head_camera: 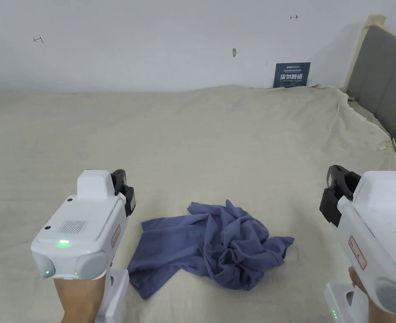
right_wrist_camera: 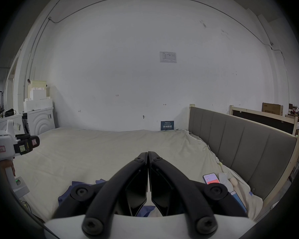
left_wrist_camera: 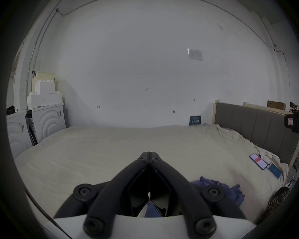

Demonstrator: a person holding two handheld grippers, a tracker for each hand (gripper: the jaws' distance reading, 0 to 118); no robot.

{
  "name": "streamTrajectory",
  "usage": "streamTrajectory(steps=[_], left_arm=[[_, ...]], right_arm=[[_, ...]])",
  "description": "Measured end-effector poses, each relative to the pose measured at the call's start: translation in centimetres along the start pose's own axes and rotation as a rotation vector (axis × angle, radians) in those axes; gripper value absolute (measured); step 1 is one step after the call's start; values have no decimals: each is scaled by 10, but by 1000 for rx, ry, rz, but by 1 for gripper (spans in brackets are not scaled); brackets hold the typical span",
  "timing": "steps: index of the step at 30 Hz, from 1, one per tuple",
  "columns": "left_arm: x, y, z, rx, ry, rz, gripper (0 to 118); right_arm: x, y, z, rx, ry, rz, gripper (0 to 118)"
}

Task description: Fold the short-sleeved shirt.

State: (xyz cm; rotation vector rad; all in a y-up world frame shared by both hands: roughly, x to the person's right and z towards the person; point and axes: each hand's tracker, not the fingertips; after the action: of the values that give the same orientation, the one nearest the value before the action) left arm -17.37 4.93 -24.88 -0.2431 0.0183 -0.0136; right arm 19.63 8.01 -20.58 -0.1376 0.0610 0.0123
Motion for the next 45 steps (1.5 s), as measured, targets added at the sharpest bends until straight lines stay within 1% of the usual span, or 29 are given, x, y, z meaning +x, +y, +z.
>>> streamTrajectory(steps=[3,6,7,11,15,17,18,19,20,22,23,24,25,28,31,32,33,34,35,36,37,38,39,41,45], left_arm=[[-3,-10,-18,-163,-21,31,0],[-6,-31,-34,-315,-29,92,0],[-7,-40,-41,-398,-42,113,0],[-9,-81,-54,-532,-43,170,0],[-9,-111,-57,-627,-38,184,0],[-8,-122,-58,-666,-43,207,14],[-8,-126,-60,-683,-29,220,16],[-9,-130,-62,-694,-28,229,16],[-8,-133,-63,-715,-28,246,28],[-8,-139,-67,-747,-11,275,63],[-8,-141,-70,-760,-6,276,78],[-5,-144,-72,-768,-1,275,83],[-3,-146,-74,-774,12,261,85],[6,-155,-81,-821,63,177,84],[15,-160,-80,-825,107,110,74],[18,-160,-79,-813,89,117,68],[20,-159,-77,-807,94,112,58],[22,-158,-77,-797,95,96,44],[24,-157,-76,-785,86,77,23],[23,-157,-76,-774,72,69,14],[23,-156,-77,-772,58,69,12],[22,-156,-77,-777,39,77,7],[19,-155,-76,-770,24,90,5],[10,-146,-70,-715,8,141,4],[-6,-124,-61,-654,-35,186,4]], right_arm=[[0,-2,-1,-6,2,-2,0],[-1,-5,-2,-17,4,-3,0],[-1,-7,-3,-21,6,-4,0],[-2,-10,-5,-40,10,-1,0],[-1,-16,-9,-53,11,1,0],[-1,-18,-10,-62,12,-1,0],[-1,-19,-11,-65,12,-1,0],[-1,-19,-11,-70,14,-2,0],[-1,-20,-12,-73,15,-2,0],[-1,-22,-13,-80,18,-1,0],[-1,-23,-14,-84,19,-1,0],[-1,-24,-14,-87,20,0,0],[-2,-25,-14,-89,21,-1,0],[-1,-27,-16,-100,22,-1,0],[0,-28,-18,-108,22,-1,0],[1,-29,-19,-110,21,-1,0],[1,-29,-20,-113,21,0,0],[2,-30,-21,-117,21,1,0],[2,-31,-23,-122,20,3,0],[3,-32,-25,-129,19,4,0],[3,-34,-27,-136,18,4,0],[4,-36,-29,-146,17,3,0],[4,-38,-33,-161,16,0,0],[6,-45,-44,-206,12,-8,0],[10,-67,-78,-338,11,-23,0]])
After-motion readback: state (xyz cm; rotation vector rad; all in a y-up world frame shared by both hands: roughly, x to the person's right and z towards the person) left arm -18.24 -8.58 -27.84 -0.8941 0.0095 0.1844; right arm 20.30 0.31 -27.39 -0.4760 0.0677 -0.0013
